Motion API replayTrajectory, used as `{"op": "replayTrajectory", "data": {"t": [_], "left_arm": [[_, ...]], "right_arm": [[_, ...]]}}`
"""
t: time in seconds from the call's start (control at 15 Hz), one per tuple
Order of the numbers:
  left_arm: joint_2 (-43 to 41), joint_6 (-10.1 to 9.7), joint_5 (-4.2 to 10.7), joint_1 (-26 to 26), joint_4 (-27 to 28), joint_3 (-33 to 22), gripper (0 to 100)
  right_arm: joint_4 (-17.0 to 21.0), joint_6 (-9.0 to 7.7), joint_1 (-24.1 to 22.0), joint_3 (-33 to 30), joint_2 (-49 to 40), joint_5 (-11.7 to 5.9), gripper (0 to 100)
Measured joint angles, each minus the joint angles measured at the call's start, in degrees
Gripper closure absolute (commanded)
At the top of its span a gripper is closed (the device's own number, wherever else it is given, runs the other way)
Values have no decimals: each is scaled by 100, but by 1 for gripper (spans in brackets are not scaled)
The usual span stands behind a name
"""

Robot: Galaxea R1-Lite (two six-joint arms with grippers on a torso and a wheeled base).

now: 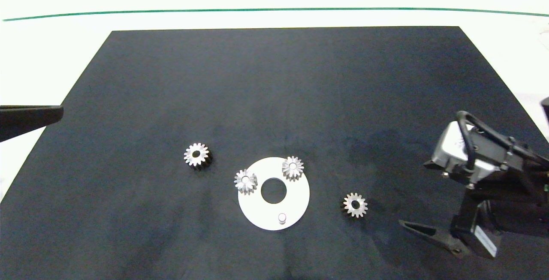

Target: Remove an incorrectly installed larger gear and replace it with the correct smaller gear

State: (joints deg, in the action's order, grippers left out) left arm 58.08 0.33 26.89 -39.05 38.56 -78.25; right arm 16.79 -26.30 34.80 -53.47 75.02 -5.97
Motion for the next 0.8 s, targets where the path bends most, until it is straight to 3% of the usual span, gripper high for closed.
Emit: {"op": "replayTrajectory", "data": {"t": [0.4, 0.67, 0.8], "left_arm": [[-113, 88, 0, -63, -9, 2, 0], [-113, 93, 0, -108, -6, 26, 0], [-111, 93, 0, -108, -9, 28, 0]], "right_arm": [[-30, 4, 425, -675, 1263, -310, 0], [-37, 33, 728, -934, 1746, -341, 0], [-41, 37, 786, -957, 1899, -458, 0]]}}
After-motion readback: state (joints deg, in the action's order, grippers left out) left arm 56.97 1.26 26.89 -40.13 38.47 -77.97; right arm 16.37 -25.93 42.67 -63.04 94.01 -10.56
